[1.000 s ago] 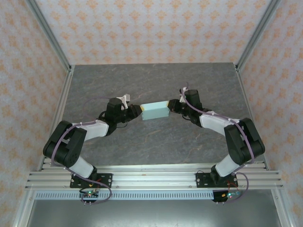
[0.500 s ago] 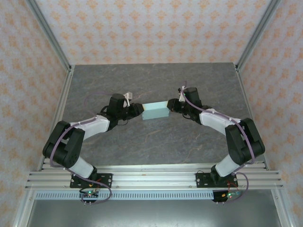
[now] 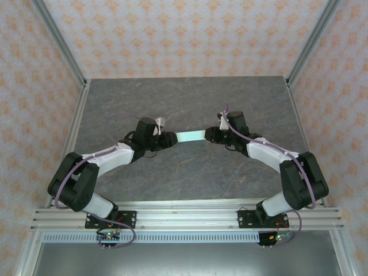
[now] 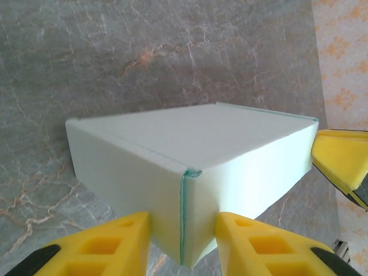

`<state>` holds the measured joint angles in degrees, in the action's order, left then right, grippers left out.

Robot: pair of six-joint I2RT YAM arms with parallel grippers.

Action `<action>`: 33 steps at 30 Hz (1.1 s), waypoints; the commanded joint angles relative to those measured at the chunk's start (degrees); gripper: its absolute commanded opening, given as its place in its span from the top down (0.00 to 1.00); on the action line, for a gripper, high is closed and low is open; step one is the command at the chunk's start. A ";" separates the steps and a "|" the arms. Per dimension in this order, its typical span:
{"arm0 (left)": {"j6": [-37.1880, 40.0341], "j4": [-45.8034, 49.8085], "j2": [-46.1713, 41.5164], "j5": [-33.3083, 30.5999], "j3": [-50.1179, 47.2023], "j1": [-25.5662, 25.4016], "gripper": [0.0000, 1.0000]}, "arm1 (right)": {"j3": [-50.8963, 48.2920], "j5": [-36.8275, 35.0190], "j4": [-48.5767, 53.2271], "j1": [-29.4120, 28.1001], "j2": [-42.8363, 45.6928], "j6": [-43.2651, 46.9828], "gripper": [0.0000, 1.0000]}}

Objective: Fold the paper box

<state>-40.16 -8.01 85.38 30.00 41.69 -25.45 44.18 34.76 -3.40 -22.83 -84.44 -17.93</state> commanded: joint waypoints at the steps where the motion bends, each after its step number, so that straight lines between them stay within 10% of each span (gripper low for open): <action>1: 0.88 2.59 0.70 -0.12 -1.28 -1.58 0.64 | -2.08 3.12 3.95 -1.48 -0.75 0.95 0.77; 21: 6.41 14.47 -3.30 -14.22 1.22 -1.97 0.45 | 1.40 -7.98 12.60 -2.16 0.95 2.88 0.61; 33: 3.69 10.59 8.78 -11.68 10.27 -1.97 0.43 | 7.96 -6.08 5.36 -2.58 -10.30 -1.29 0.57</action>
<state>-35.94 3.38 92.49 18.61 49.58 -27.03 50.37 28.69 3.95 -25.04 -93.34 -17.93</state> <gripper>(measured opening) 0.573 0.428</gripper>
